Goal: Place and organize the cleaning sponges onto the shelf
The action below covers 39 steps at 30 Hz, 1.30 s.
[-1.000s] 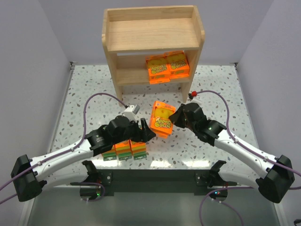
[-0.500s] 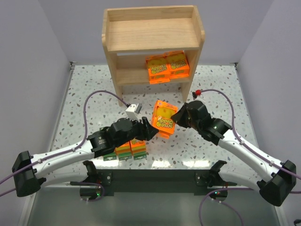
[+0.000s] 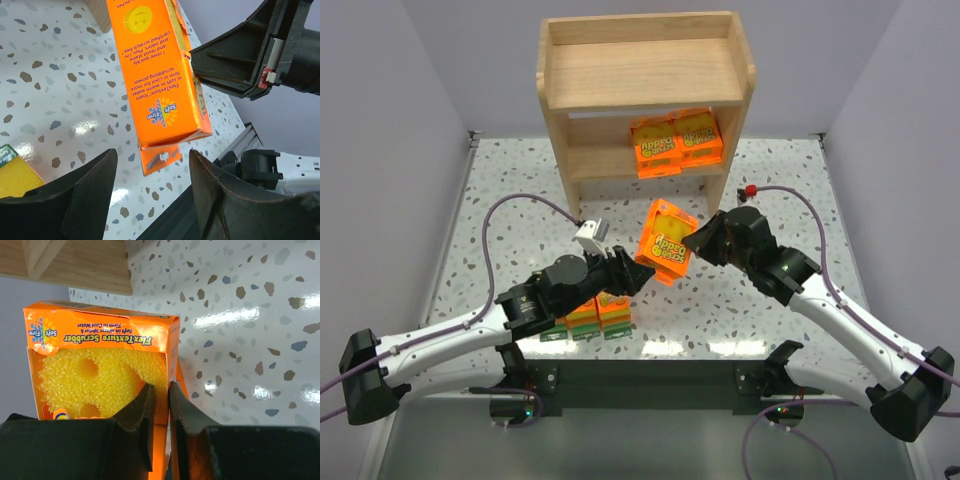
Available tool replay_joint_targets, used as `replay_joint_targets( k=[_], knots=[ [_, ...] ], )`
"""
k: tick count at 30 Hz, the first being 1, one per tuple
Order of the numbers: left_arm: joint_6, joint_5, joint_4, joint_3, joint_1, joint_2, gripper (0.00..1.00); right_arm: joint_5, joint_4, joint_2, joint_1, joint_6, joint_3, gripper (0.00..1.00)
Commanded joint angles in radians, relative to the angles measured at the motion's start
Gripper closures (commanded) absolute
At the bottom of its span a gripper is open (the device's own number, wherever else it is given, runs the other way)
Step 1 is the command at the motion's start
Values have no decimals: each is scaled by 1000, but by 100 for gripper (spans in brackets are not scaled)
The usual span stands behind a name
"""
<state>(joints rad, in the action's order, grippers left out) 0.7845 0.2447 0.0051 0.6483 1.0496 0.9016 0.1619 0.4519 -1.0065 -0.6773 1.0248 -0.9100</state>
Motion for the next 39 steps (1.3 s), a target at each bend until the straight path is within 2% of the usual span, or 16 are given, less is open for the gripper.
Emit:
replay_joint_targets(
  k=[1,4,5,11,13,14,16,17,20,22,23,28,31,35,36,39],
  knots=[
    [-10,57,108,-3,6,28,36,-61,-67,17,4,72,-10,100],
    [-45,74,105,37,6,75,46,-90,-88,17,4,93,-7,100],
    [-53,79,87,46,6,82,55,-96,-91,16,4,89,-10,100],
    [-71,130,82,51,6,57,89,-137,-97,28,4,86,-13,100],
    [-65,143,79,41,6,36,96,-137,-101,37,4,86,-10,90],
    [-62,148,72,36,6,28,100,-136,-102,46,4,86,-9,73],
    [-50,169,56,31,6,4,100,-130,-102,57,4,84,-10,55],
    [-48,176,44,28,6,-7,100,-122,-93,65,4,83,-16,40],
    [-22,212,0,25,6,-49,100,-87,-75,81,2,74,-30,19],
    [2,249,-42,24,4,-84,100,-62,-52,100,5,67,-44,11],
    [9,258,-47,22,6,-98,100,-38,-42,108,4,61,-50,1],
    [48,431,-19,-10,1,-228,100,10,19,169,4,32,-72,1],
    [45,437,76,-19,-75,-273,100,21,45,207,4,18,-63,1],
    [73,297,163,-15,-235,-230,100,30,77,249,5,8,-50,1],
    [85,190,188,-13,-270,-186,100,31,88,255,5,8,-44,1],
    [142,32,272,-10,-391,-91,100,39,113,285,5,-3,-40,1]
  ],
)
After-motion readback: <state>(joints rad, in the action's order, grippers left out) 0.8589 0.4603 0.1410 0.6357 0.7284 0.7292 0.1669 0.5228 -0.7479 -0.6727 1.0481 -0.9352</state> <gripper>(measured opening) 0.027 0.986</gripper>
